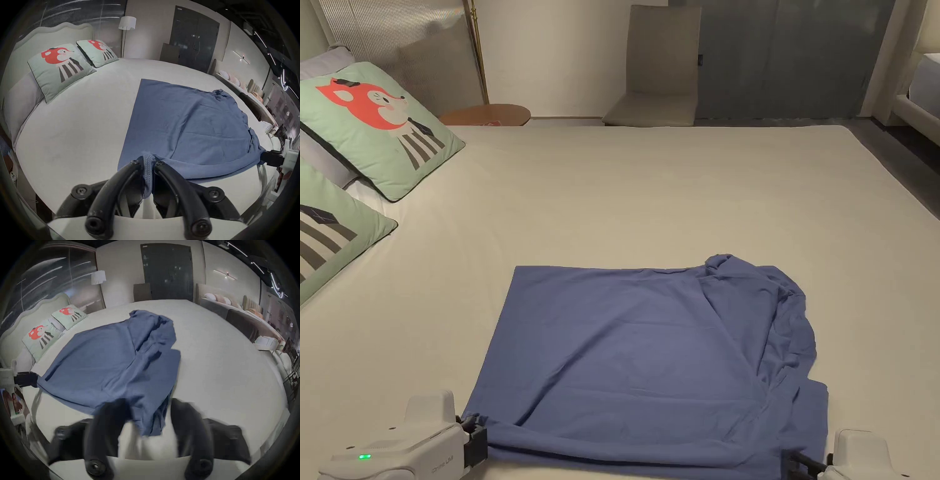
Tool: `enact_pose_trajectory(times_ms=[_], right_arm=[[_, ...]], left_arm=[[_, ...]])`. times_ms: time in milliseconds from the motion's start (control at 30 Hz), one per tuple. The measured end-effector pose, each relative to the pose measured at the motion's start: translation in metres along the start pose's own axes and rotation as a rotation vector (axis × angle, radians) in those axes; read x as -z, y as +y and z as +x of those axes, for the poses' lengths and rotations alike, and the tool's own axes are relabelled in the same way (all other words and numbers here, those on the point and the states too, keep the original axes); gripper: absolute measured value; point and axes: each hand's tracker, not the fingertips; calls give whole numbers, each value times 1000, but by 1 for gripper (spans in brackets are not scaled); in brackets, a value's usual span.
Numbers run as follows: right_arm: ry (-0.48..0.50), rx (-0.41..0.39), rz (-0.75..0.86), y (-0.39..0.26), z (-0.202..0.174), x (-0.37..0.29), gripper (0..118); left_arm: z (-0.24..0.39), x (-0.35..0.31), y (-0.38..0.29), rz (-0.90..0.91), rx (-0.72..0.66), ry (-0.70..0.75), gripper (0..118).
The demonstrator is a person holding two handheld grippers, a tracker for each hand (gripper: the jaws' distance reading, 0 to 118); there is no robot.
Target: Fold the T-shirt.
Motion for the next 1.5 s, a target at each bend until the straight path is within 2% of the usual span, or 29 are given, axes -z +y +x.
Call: enact_pose_trajectory(times_ms=[33,67,233,433,667,933,1067,1167,1267,1333,1400,1433,1500], right_arm=[[6,1,-5,-2,0,2,10],[16,1,-1,-4,1,2,9],[18,-44,116,9,-6,-20,9],[11,-93,282,54,-25,-45,9],[-21,-120,337,114,-36,-7,9],[-116,-184,201,159,-37,73,9],[-121,-140,61,166,-32,112,9],[-122,-103,-41,160,-28,130,9],[-120,-82,-85,151,-19,142,9],[-109,-75,-52,148,-20,131,9],[-98,-62,-29,151,-18,120,13],[-82,-38,14,153,-16,111,26],[-60,-8,84,155,-12,99,62]], left_arm=[[0,0,0,-1,-2,-1,2],[-1,0,-1,-1,-5,0,2],[-4,-2,1,28,-15,-2,2],[-2,-9,29,129,-32,-1,2],[0,21,88,196,-31,-1,2],[8,107,130,124,6,29,2],[14,152,136,-2,82,77,2],[19,167,127,-84,90,108,2],[19,168,117,-96,90,103,2],[21,164,119,-82,102,106,2],[22,158,122,-78,119,112,9],[23,152,124,-70,118,115,28],[23,134,129,-21,74,83,76]])
